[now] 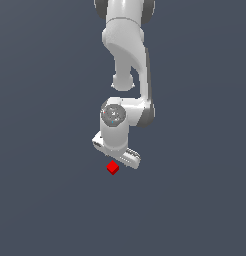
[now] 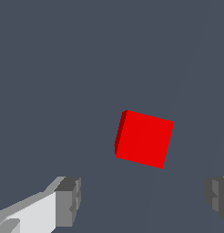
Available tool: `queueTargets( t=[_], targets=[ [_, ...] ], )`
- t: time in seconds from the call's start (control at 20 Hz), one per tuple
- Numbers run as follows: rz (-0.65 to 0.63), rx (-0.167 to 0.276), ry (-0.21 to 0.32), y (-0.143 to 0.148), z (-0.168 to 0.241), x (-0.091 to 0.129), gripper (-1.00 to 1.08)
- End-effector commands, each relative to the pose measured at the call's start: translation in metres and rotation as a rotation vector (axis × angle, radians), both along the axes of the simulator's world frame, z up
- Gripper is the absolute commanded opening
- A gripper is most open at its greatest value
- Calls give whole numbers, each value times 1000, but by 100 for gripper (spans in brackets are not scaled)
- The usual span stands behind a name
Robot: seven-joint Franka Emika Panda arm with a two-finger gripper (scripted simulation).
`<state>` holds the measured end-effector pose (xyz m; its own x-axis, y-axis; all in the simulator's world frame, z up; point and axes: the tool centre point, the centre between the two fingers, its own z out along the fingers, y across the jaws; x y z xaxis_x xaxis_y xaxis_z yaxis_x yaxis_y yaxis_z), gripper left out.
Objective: Pick up the red cube and move it to a goal position.
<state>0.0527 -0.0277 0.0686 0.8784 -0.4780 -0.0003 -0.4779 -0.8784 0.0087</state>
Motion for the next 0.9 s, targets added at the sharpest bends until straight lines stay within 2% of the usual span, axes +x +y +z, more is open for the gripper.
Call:
queueTargets(
  t=[0.0,0.35,0.7,0.75,0.85],
  targets=[
    [-71,1,-2,-5,-14,6,100],
    [-203,5,-5,-16,-40,17,100],
    [-246,7,-5,-20,-49,21,100],
    [-246,7,-5,-20,-49,21,-100],
    [-246,7,-5,-20,-49,21,-100]
  ],
)
